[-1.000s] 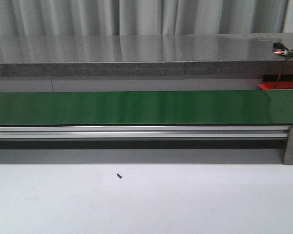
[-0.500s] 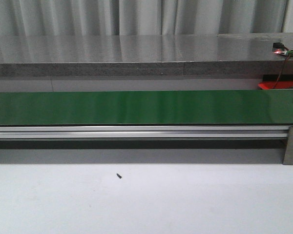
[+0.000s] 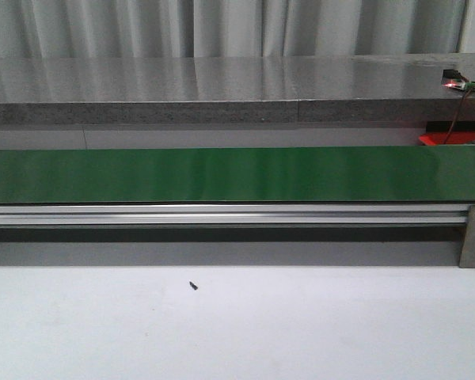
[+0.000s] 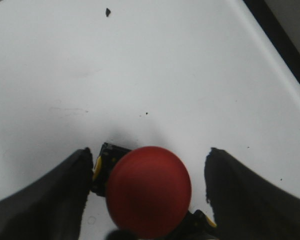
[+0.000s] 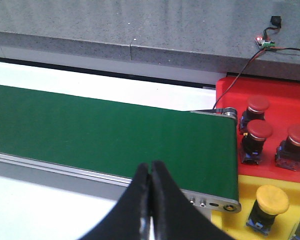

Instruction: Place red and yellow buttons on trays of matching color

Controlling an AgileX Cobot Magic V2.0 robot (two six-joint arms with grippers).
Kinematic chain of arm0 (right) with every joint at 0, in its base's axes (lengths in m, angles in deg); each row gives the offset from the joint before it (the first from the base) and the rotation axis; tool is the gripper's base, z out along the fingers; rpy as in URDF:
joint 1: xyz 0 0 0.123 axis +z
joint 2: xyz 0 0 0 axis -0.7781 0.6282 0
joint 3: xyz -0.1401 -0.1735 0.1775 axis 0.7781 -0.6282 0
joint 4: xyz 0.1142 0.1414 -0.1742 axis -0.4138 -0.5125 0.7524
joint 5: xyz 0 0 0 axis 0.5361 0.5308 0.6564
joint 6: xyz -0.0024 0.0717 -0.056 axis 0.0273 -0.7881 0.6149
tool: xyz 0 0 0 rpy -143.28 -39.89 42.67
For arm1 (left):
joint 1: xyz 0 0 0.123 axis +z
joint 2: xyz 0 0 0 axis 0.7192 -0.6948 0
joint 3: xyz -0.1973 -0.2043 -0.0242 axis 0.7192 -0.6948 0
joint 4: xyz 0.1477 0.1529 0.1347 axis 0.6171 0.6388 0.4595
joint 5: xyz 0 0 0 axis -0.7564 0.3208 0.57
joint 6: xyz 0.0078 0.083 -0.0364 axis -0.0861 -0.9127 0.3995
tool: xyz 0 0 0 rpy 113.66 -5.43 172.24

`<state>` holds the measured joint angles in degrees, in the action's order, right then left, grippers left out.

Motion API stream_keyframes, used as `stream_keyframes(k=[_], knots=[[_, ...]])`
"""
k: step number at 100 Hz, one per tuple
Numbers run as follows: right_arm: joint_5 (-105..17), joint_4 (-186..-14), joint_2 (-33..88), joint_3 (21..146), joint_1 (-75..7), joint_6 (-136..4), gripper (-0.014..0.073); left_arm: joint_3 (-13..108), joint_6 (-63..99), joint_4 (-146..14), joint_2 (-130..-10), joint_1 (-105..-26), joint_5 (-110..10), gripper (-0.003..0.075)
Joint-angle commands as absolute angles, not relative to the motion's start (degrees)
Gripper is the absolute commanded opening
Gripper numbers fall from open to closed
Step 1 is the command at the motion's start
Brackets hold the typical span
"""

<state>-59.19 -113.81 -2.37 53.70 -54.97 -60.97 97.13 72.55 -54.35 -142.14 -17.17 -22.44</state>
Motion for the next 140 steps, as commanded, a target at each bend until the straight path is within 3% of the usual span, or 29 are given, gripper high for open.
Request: stream_keyframes(k=[1, 12, 24, 66, 107, 140], knots=[[-55.85, -114.92, -2.24, 55.04, -54.91, -60.54, -0.0060, 99.18, 73.12, -54.86, -138.60, -16.94, -24.85, 0.0330], [-55.85, -114.92, -2.24, 55.04, -54.91, -60.54, -0.0060, 99.18, 73.12, -54.86, -138.60, -16.94, -24.85, 0.0227], [-55.85, -114.92, -2.24, 55.04, -54.91, -60.54, -0.0060, 99.18, 73.12, -54.86, -138.46, -16.94, -24.85, 0.0173], [-55.85, -114.92, -2.24, 55.04, -54.91, -60.54, -0.0060, 99.18, 66.27, -54.43, -126.80, -15.24, -17.60, 0.0169], [-55.85, -114.92, -2.24, 55.04, -54.91, -60.54, -0.0060, 98.01, 62.38, -53.34, -115.86, -21.64, -11.11, 0.0169], [-55.85, -114.92, -2.24, 55.04, -54.91, -60.54, -0.0060, 82.35, 60.68, -53.61, -107.03, -27.66, -16.27, 0.0169]])
